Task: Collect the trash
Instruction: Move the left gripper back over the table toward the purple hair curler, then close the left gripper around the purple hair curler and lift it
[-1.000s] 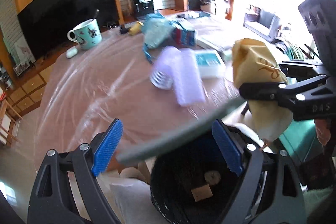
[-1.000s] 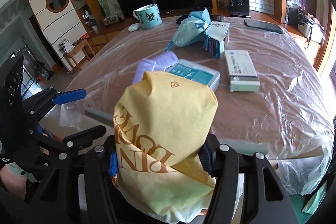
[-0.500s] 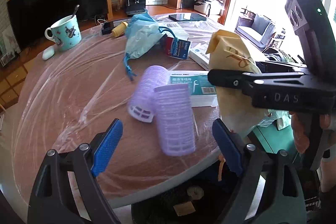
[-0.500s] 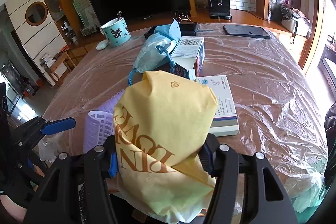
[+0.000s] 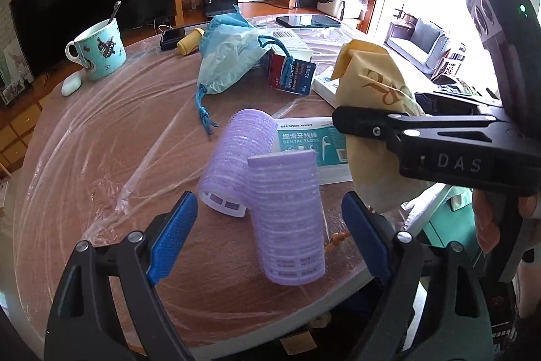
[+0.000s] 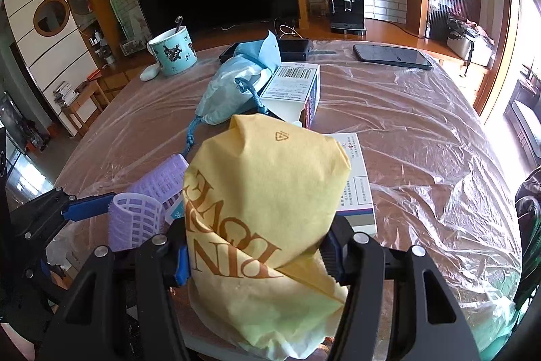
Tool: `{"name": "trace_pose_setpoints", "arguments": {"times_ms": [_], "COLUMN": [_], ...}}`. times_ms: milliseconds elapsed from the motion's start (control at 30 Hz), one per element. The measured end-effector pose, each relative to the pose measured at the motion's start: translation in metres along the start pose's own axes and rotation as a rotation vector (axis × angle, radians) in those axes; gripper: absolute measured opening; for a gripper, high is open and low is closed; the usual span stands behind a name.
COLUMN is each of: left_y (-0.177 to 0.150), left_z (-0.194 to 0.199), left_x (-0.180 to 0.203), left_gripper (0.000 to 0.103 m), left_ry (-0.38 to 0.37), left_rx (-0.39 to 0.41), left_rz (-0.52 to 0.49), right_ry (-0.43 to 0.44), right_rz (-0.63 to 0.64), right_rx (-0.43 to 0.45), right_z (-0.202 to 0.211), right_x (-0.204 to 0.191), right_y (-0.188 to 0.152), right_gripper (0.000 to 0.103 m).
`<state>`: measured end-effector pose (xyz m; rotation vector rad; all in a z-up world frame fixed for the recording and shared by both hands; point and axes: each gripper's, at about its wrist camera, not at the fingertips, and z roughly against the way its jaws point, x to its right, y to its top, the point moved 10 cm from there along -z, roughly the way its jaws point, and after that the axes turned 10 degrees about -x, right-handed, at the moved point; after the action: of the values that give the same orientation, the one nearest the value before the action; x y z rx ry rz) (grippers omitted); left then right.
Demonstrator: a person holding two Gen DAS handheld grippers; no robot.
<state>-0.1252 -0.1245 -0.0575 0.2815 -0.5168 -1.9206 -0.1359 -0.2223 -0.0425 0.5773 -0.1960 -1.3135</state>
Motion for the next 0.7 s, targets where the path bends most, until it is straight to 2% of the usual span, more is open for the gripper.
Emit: {"name": "trace_pose_setpoints", "arguments": {"times_ms": [300,400,533,633,700], "left_y": [0.007,0.009,0.011,0.010,0.008], "left_z": [-0.022,-0.027,-0.025,-0.019,-0.016], "left_x": [-0.022,-0.033,-0.042,-0.045,-0.046], "left_gripper": [0.088,0.088,0.088,0.088,0.088], "left_ry": [0.056,0.072,0.064,0.073,0.046], "left_rx": [-0.031,-0.039,-0.041,-0.033,-0.037], "left_rz": [0.013,0.034,0.057,0.051,0.062], "right_ry": [-0.018,-0.014,-0.035,-0.033,-0.033], "right_rz": [0.001,-0.008,-0.011,-0.013,-0.021], "right_rx": [0.012,-0.006,0.005,0.012,0.023], "right_z": [-0.017,-0.027,-0.031,-0.028,-0.024], "right_x": [0.007,0.011,0.012,0.010,0.011], "right_y": [0.017,0.022,0.025,0.022,0.020], "right_gripper": [0.060,0.064,0.084,0.089,0.092]}}
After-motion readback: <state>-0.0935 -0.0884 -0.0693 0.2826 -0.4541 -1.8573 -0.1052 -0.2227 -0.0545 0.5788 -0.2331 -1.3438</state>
